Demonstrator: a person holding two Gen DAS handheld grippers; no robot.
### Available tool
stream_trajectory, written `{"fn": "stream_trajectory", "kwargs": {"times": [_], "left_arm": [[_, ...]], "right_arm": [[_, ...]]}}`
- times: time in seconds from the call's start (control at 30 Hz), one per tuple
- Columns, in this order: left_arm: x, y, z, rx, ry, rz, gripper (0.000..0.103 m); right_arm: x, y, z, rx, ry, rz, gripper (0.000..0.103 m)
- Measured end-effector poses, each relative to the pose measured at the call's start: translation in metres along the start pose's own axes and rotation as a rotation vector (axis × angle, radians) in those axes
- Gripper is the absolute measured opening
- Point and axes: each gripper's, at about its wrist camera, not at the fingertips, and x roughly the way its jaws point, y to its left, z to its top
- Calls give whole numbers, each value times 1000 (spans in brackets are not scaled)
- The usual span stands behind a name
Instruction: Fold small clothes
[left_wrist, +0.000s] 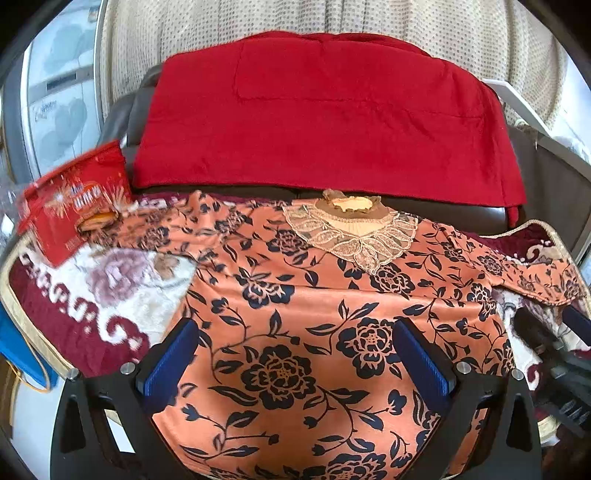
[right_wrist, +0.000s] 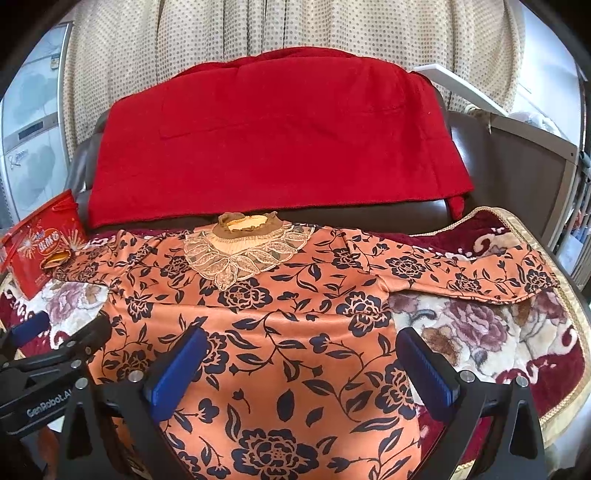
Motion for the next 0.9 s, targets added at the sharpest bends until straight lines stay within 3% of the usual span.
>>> {"fn": "stream_trajectory", "kwargs": {"times": [0.17,0.23,0.3,0.4,0.47,0.57,0.7,0.77,0.9], "left_arm": [[31,14,-10,-36,69,11,103],[47,22,-16,-56,110,23,103],[59,28,-21,-66,135,30,103],[76,39,-27,-90,167,53,103],[85,46,-28,-108,176,69,103],[93,54,-26,-128,173,87,103],[106,64,-27,-144,186,101,103],[113,68,-30,-147,204,110,103],[127,76,-39,-166,243,100,103]], "right_arm": [[0,-66,3,148,-54,79,103],[8,-118,0,289,-79,95,103],[26,-183,-6,469,-78,199,103],[56,-279,-20,758,-67,226,102],[71,-333,-27,889,-85,199,102],[96,-394,-25,987,-85,147,88],[124,-431,-17,1053,-64,64,84],[132,-442,-18,1077,-51,-28,84],[141,-467,-17,1132,-64,-70,84]]}}
